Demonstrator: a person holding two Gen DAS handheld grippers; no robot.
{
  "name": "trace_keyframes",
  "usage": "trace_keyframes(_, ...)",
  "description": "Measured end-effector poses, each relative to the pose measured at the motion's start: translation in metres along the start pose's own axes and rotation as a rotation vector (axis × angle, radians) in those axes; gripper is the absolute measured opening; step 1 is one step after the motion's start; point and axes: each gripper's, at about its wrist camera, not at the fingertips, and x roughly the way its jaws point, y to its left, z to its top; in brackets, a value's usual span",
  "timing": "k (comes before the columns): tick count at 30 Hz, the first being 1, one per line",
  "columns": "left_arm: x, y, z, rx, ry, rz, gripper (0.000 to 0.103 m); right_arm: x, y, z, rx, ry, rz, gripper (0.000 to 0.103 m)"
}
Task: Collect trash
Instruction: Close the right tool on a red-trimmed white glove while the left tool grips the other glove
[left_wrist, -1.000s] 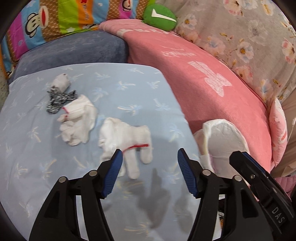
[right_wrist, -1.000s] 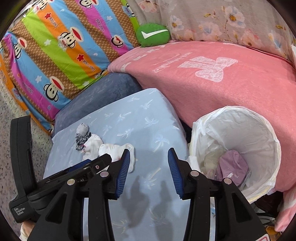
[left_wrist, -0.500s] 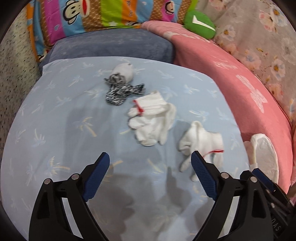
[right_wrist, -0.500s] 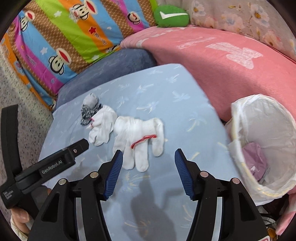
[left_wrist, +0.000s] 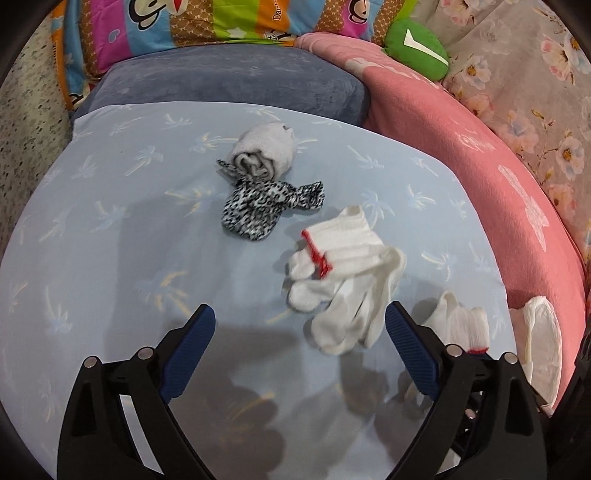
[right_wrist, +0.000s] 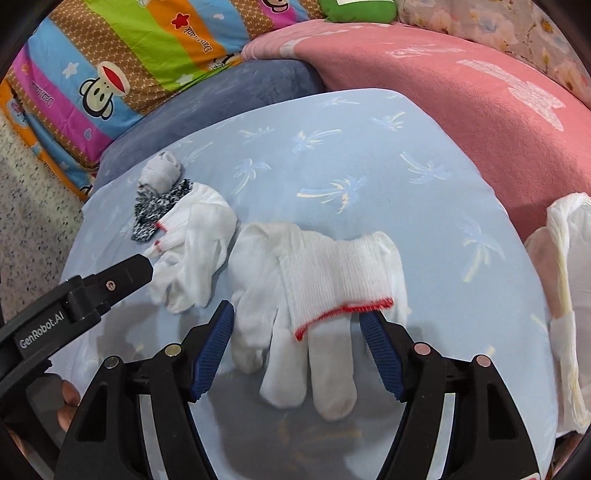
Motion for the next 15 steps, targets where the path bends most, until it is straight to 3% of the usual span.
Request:
trace_keyframes(8, 0.036, -0.013, 0.010, -0.003, 0.057, -0.016, 0.089, 0.011, -0.003, 0.010, -0.010, -0.027, -0.036, 0.066)
trace_keyframes(12, 0.034, -0.018, 0.007, 0.016, 0.046, 0.001, 0.089, 0.010, -0.004, 0.008, -0.036, -0.039, -0.081, 0.050)
trace_keyframes(15, 0.032, -0.020, 0.004, 0.028, 0.036, 0.021, 0.079, 0.007, -0.009, 0.005, -0.045, -0.042, -0.085, 0.038)
